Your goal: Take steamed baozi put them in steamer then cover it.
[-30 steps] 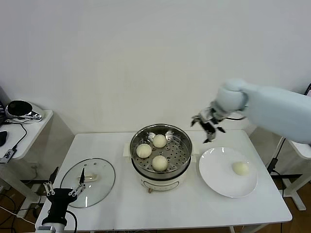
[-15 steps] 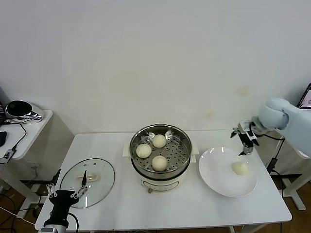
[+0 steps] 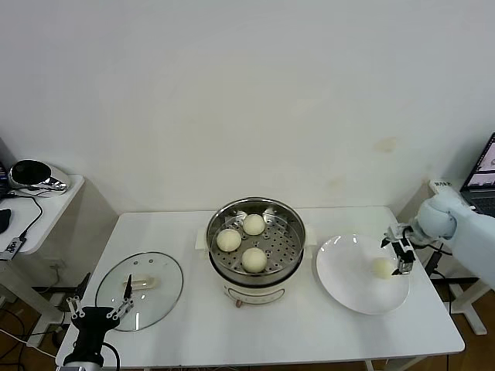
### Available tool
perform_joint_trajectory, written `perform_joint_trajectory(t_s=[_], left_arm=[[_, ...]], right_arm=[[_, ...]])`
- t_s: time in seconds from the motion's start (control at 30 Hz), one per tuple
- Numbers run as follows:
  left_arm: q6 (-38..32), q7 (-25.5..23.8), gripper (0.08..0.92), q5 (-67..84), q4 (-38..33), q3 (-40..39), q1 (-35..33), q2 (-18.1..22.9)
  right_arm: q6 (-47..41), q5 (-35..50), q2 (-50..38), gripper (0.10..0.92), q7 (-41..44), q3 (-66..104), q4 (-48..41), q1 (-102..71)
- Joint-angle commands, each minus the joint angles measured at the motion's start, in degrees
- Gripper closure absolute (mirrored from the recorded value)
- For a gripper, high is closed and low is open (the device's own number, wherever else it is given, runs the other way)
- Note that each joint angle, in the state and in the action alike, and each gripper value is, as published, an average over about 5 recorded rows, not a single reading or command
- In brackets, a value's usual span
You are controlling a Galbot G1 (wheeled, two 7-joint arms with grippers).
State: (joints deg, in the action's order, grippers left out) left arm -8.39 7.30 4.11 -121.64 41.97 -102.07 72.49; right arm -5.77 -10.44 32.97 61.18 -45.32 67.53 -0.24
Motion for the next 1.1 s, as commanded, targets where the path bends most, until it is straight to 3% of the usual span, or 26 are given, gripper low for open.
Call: perform_joint_trajectory(t_s=[0.03,0.33,0.63,1.1], left_arm=[[-0.02,0.02,0.177,0.08,0.06,0.32,-0.19,0.18],[-0.04,0.00,0.177,0.08,0.46,0.20,0.08,0.36],[-0.03,0.02,0.177,0.07,0.68,0.03,0.35,0.47],[-0.09,0.05,0.177,0.06,0.39,0.18,0.11,0.53]], right_arm=[[0.48,-4.56,4.06,0.203,-0.34,6.29,-6.67,-6.87],[-0.09,-6.20,6.40,0.209,-0.21,6.61,-9.61,-6.76],[-0.41,-6.46,7.53,0.274,-0.31,6.90,-10.30,-6.65],[-2.60,-3.35,5.02,0.460,0.57,2.39,-6.12,-1.39]])
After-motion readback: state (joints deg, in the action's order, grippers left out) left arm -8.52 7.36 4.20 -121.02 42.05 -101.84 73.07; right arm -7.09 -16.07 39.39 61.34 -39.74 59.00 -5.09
